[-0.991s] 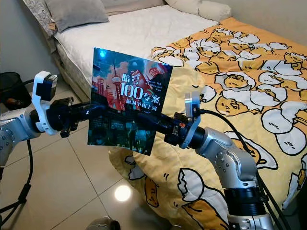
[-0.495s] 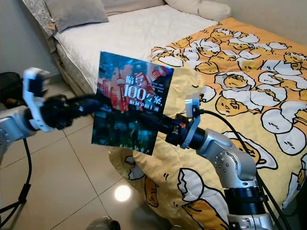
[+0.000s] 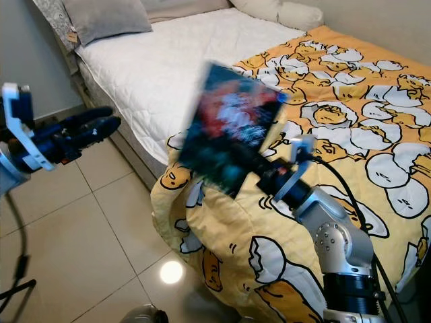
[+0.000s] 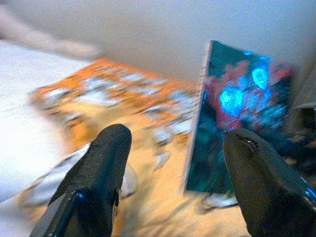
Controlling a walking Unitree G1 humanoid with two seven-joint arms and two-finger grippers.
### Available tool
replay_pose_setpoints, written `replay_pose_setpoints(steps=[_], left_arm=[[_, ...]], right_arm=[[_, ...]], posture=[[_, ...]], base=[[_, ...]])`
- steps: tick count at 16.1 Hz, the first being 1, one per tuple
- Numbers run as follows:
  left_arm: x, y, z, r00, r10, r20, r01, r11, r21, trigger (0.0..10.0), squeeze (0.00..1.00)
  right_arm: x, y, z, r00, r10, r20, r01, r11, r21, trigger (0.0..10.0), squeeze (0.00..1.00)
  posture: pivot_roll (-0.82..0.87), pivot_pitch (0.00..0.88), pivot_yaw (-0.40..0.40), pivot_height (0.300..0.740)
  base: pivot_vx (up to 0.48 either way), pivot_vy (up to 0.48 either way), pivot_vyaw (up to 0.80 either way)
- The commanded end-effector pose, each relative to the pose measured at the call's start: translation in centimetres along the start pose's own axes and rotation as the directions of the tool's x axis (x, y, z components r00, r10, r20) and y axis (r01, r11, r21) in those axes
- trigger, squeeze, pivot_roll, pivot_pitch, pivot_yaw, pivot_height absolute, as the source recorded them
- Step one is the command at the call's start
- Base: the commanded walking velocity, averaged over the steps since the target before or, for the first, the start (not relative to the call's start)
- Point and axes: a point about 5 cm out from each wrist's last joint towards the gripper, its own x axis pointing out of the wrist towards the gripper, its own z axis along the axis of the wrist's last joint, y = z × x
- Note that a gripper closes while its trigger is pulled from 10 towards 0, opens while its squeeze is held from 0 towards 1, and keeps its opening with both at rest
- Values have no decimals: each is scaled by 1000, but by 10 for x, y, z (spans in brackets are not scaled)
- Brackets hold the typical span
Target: Clean up the room
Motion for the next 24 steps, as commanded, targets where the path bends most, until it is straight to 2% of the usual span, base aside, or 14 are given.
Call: replay_pose_setpoints(steps=[1,2,4,5,6,7,9,13,17,18,19,20,23,24], left_arm=[[8,-3,-4,994,99,-44,-94,990,109,10000,1000],[11,-4,-6,989,137,-49,-129,983,134,10000,1000],[22,-16,-31,960,258,-111,-216,931,296,10000,1000],[27,-24,-38,961,266,-76,-240,938,251,10000,1000],[29,-27,-41,960,272,-66,-249,938,242,10000,1000],[32,-31,-48,952,301,-55,-280,930,236,10000,1000],[34,-34,-56,938,342,-48,-322,917,236,10000,1000],[32,-39,-77,910,406,-87,-373,891,258,10000,1000],[31,-35,-83,856,512,-78,-481,841,247,10000,1000],[29,-34,-84,840,538,-73,-504,823,262,10000,953],[29,-35,-84,836,545,-60,-513,816,269,10000,910],[30,-36,-83,836,546,-54,-514,814,272,10000,753],[29,-38,-82,835,547,-52,-511,808,294,10000,612],[29,-36,-82,829,557,-52,-521,801,294,10000,380]], right_arm=[[2,-10,-6,991,-131,-36,129,990,-49,1059,0],[2,-12,-11,984,-168,-65,164,984,-65,1059,0],[8,-28,-23,892,-451,-20,447,888,-108,2824,0],[10,-28,-26,860,-510,3,507,854,-115,5333,0],[11,-28,-27,845,-534,15,532,839,-115,9216,0],[12,-29,-30,815,-577,44,579,811,-80,10000,0],[15,-30,-32,772,-631,75,635,771,-41,10000,0],[22,-28,-24,767,-627,133,640,763,-89,10000,0],[22,-36,-32,675,-728,123,729,631,-267,10000,0],[29,-32,-35,687,-719,105,714,641,-282,10000,0],[36,-23,-36,750,-655,90,653,712,-259,10000,0],[35,-20,-37,739,-669,79,668,712,-214,10000,0],[28,-24,-33,654,-744,136,750,616,-241,10000,0],[27,-26,-28,638,-750,174,768,603,-218,10000,0]], posture=[[-26,0,7,740],[-26,0,7,740],[-26,0,4,740],[-24,0,0,740],[-22,0,-7,740],[-16,0,-17,740],[-17,0,-19,740],[-25,0,-9,740],[-23,0,-27,740],[-23,0,-30,740],[-21,0,-30,740],[-18,0,-29,740],[-5,0,-29,740],[-11,0,-24,740]], base=[[0,0,0],[0,0,0],[0,0,0],[0,0,0],[0,0,0],[0,0,0],[0,0,0],[0,0,0],[0,0,0],[0,0,0],[0,0,0],[0,0,0],[0,0,0],[0,0,0]])
